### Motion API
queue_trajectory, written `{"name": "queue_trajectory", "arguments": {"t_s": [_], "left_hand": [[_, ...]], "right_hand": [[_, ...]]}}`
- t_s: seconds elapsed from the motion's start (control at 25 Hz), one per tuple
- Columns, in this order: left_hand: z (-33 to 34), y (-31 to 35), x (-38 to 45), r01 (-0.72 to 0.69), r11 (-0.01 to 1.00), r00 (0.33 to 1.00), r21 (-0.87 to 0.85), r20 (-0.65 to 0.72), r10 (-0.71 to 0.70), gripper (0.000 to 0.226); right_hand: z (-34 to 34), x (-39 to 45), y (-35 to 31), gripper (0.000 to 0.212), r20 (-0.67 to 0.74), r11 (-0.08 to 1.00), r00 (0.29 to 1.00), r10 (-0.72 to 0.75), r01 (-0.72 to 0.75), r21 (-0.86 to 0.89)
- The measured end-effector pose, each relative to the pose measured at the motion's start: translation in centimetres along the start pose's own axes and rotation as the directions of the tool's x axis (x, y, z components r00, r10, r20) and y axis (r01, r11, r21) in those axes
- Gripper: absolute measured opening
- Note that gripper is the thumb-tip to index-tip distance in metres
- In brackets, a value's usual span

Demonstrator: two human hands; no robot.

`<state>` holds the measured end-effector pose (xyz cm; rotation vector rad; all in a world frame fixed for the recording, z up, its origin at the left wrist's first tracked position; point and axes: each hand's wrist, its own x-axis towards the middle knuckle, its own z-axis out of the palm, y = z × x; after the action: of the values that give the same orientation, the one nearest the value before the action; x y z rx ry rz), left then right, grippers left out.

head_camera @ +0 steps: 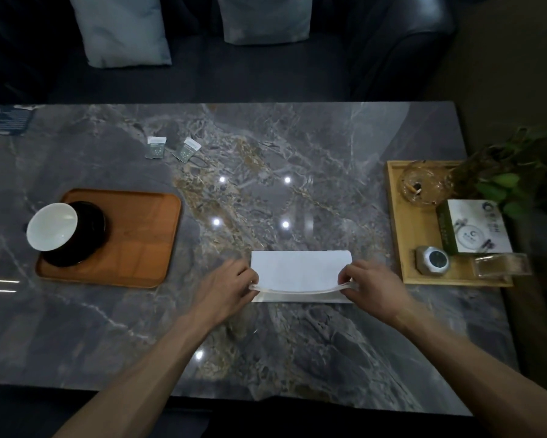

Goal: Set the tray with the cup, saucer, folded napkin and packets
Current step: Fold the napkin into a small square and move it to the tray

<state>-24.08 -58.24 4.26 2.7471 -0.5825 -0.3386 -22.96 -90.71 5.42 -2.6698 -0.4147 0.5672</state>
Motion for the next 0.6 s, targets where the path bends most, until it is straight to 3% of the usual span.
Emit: {"name": "queue_trajectory", "arguments": {"t_s": [0.28,0.6], "left_hand": [[1.8,-0.4,-0.1,0.002,0.999,0.995,0.032,0.101,-0.005,0.017],[2.9,-1.0,-0.2,0.025,0.999,0.988,0.029,0.151,-0.029,0.022]], "right_hand": [[1.2,-0.1,0.3,0.018,0.058,0.999,0.998,-0.018,0.021,-0.040],[2.5,-0.3,0.8,0.020,0.033,0.997,0.999,-0.027,0.029,-0.073]]}}
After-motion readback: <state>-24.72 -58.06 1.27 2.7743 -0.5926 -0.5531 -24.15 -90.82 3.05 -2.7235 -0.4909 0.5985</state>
